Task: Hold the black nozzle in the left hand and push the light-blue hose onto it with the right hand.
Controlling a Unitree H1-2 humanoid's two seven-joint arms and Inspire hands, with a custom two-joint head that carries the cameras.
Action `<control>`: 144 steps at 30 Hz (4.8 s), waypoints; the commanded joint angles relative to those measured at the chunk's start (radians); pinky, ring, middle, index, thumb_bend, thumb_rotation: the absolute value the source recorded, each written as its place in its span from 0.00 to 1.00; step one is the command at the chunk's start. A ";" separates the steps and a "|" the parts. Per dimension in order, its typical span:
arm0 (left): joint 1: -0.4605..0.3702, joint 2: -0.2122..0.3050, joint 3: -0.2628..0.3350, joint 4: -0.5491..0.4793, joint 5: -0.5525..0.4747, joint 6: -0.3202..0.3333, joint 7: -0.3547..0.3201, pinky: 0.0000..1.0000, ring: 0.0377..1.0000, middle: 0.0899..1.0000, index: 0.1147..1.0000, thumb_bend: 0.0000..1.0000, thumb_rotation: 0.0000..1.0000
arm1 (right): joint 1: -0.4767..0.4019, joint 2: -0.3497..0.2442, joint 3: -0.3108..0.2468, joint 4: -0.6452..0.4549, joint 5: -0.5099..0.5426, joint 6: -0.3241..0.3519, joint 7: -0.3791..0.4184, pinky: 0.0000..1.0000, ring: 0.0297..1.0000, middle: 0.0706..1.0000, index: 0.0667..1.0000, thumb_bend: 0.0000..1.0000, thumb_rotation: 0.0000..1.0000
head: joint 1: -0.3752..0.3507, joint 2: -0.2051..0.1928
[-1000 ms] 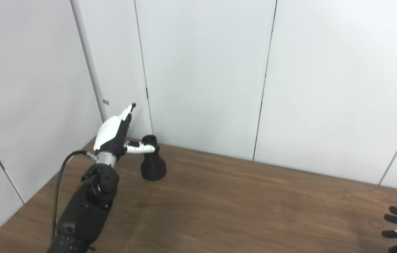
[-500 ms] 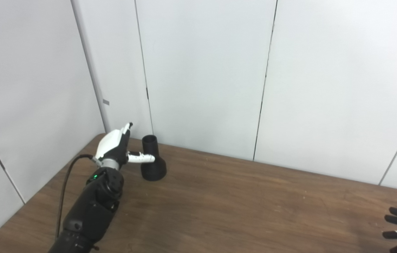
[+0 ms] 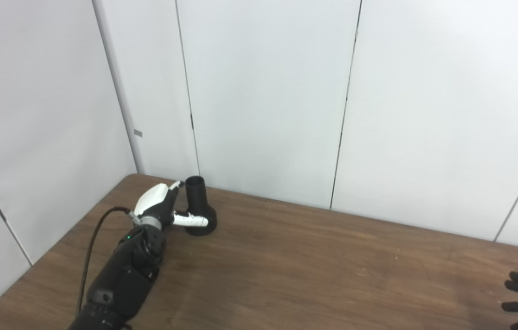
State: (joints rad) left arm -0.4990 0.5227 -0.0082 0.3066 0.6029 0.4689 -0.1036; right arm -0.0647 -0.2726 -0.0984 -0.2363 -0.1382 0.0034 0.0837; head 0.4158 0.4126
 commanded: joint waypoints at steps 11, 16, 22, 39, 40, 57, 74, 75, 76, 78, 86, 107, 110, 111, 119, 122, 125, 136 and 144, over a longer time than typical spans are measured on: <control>-0.041 -0.013 0.017 0.038 0.163 0.001 -0.028 0.93 0.93 0.94 0.89 1.00 0.38 | -0.016 -0.016 -0.019 -0.051 0.003 -0.013 -0.012 0.50 0.64 0.76 0.85 0.58 0.00 | -0.006 0.011; -0.049 -0.015 0.020 0.058 0.167 0.000 -0.026 0.91 0.91 0.92 0.90 1.00 0.37 | -0.011 -0.010 -0.025 -0.061 0.010 -0.003 -0.013 0.53 0.65 0.76 0.90 0.56 0.00 | -0.013 0.015; -0.045 -0.009 -0.010 0.071 0.142 -0.004 -0.010 0.82 0.88 0.91 0.87 1.00 0.35 | -0.005 -0.008 -0.026 -0.079 0.008 0.015 -0.011 0.52 0.65 0.76 0.90 0.56 0.02 | -0.014 0.023; -0.052 -0.011 -0.044 0.122 0.021 -0.058 0.063 0.70 0.84 0.85 0.85 1.00 0.30 | 0.008 -0.012 -0.026 -0.100 0.011 0.030 -0.006 0.51 0.64 0.76 0.89 0.56 0.06 | -0.024 0.043; -0.052 -0.012 -0.046 0.124 0.015 -0.066 0.064 0.70 0.83 0.84 0.85 1.00 0.30 | 0.008 -0.012 -0.026 -0.100 0.011 0.032 -0.006 0.50 0.64 0.76 0.89 0.56 0.07 | -0.025 0.043; -0.054 -0.022 -0.072 0.164 -0.052 -0.069 0.054 0.71 0.80 0.76 0.76 0.97 0.27 | 0.017 -0.015 -0.029 -0.127 0.013 0.059 -0.007 0.51 0.64 0.76 0.89 0.57 0.08 | -0.040 0.063; -0.068 -0.023 -0.138 0.222 -0.050 -0.072 0.052 0.71 0.83 0.82 0.77 0.96 0.25 | 0.027 -0.015 -0.033 -0.146 0.011 0.063 -0.004 0.51 0.65 0.76 0.89 0.57 0.06 | -0.055 0.076; -0.068 -0.024 -0.140 0.226 -0.051 -0.075 0.054 0.70 0.83 0.82 0.77 0.96 0.25 | 0.028 -0.015 -0.033 -0.147 0.013 0.063 -0.004 0.51 0.65 0.76 0.89 0.57 0.06 | -0.056 0.078; -0.068 -0.025 -0.142 0.231 -0.053 -0.080 0.055 0.70 0.83 0.82 0.77 0.96 0.25 | 0.029 -0.015 -0.035 -0.147 0.015 0.062 -0.003 0.51 0.65 0.76 0.89 0.57 0.05 | -0.057 0.079; -0.066 -0.026 -0.143 0.235 -0.056 -0.087 0.057 0.70 0.83 0.83 0.77 0.96 0.25 | 0.031 -0.015 -0.036 -0.150 0.019 0.065 -0.002 0.51 0.65 0.76 0.89 0.57 0.05 | -0.058 0.080; -0.069 -0.038 -0.141 0.247 -0.065 -0.109 0.067 0.70 0.83 0.84 0.77 0.95 0.23 | 0.033 -0.012 -0.039 -0.162 0.020 0.076 -0.005 0.50 0.64 0.76 0.88 0.57 0.05 | -0.060 0.084; -0.044 -0.047 -0.111 0.282 -0.142 -0.300 0.140 0.41 0.45 0.43 0.44 0.52 0.00 | 0.037 -0.017 -0.043 -0.168 0.029 0.087 0.000 0.51 0.65 0.77 0.88 0.57 0.04 | -0.058 0.097; -0.043 -0.046 -0.119 0.285 -0.135 -0.299 0.149 0.40 0.45 0.43 0.44 0.52 0.00 | 0.035 -0.018 -0.044 -0.165 0.032 0.088 0.001 0.52 0.66 0.77 0.88 0.56 0.04 | -0.057 0.098; -0.043 -0.046 -0.121 0.287 -0.134 -0.301 0.151 0.39 0.45 0.43 0.44 0.52 0.00 | 0.035 -0.017 -0.044 -0.164 0.032 0.089 0.001 0.53 0.66 0.77 0.88 0.56 0.04 | -0.057 0.098; -0.032 -0.062 -0.149 0.288 -0.117 -0.324 0.184 0.31 0.38 0.43 0.43 0.52 0.00 | 0.023 -0.010 -0.038 -0.165 0.026 0.095 -0.004 0.53 0.65 0.77 0.88 0.56 0.04 | -0.086 0.095; -0.022 -0.069 -0.177 0.258 -0.106 -0.332 0.180 0.21 0.30 0.43 0.44 0.52 0.00 | 0.021 -0.001 -0.033 -0.165 0.023 0.094 -0.008 0.53 0.64 0.76 0.88 0.57 0.05 | -0.100 0.092; -0.009 -0.072 -0.208 0.211 -0.110 -0.348 0.156 0.21 0.30 0.42 0.44 0.52 0.00 | 0.018 0.010 -0.028 -0.168 0.017 0.099 -0.013 0.52 0.63 0.76 0.87 0.57 0.05 | -0.122 0.093; 0.016 -0.115 -0.320 0.105 -0.127 -0.472 0.087 0.46 0.45 0.42 0.43 0.53 0.00 | 0.008 0.033 -0.014 -0.175 -0.028 0.083 -0.023 0.50 0.62 0.75 0.86 0.61 0.03 | -0.226 0.115; 0.017 -0.170 -0.397 0.080 -0.110 -0.523 0.055 0.38 0.40 0.43 0.43 0.53 0.00 | -0.019 0.052 0.005 -0.152 -0.063 0.094 -0.034 0.48 0.61 0.74 0.85 0.64 0.00 | -0.311 0.120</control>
State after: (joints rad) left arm -0.5135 0.4094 -0.3354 0.3883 0.4769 -0.0183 0.0461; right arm -0.0529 -0.2216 -0.0933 -0.3611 -0.1875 0.1119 0.0694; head 0.1045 0.5323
